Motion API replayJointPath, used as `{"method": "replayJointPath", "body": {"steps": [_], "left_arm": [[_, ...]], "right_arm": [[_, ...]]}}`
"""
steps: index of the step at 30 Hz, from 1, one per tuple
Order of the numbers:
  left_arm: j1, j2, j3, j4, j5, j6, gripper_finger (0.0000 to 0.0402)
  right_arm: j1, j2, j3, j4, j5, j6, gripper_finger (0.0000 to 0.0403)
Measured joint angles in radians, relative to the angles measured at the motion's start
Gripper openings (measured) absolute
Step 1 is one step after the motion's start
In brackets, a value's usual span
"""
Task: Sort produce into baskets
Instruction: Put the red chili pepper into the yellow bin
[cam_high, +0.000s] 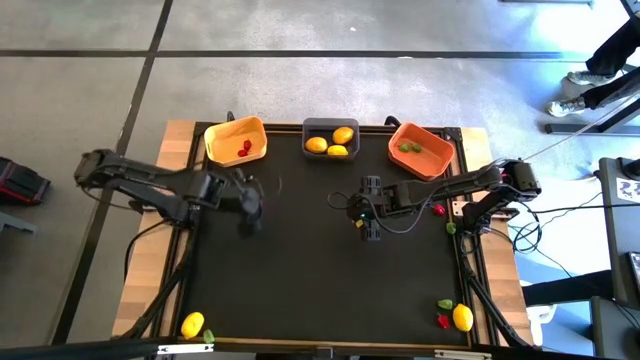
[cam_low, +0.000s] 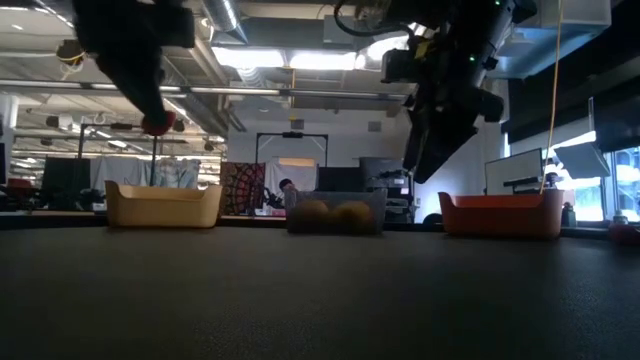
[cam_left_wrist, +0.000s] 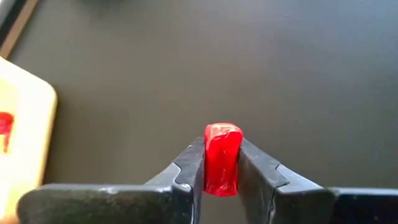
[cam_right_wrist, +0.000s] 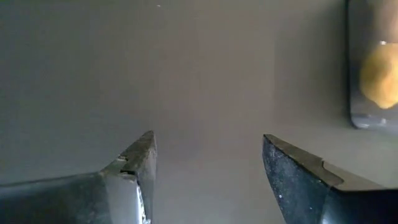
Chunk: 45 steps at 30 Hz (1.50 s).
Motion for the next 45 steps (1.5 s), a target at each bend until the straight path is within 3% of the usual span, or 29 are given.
{"method": "replayJointPath", "body": {"steps": [12, 22, 31, 45], "left_arm": [[0.442, -0.002, 0.000, 0.150, -0.008, 0.310, 0.0072], [0.735, 0.016, 0.000, 0.308, -0.023, 0.392, 0.0072], [0.881, 0.140, 0.000, 0.374, -0.022, 0.426, 0.0072], [0.947, 0.355, 0.000, 0.455, -0.022, 0.431, 0.0073]], "right_arm": [[-0.005, 0.000, 0.000, 0.007, 0.119, -0.001, 0.0225], [-0.070, 0.000, 0.000, -0.003, 0.055, 0.018, 0.0225], [-0.115, 0.000, 0.000, -0.051, 0.014, 0.053, 0.0225], [-0.118, 0.000, 0.000, -0.045, 0.009, 0.050, 0.0225]]}}
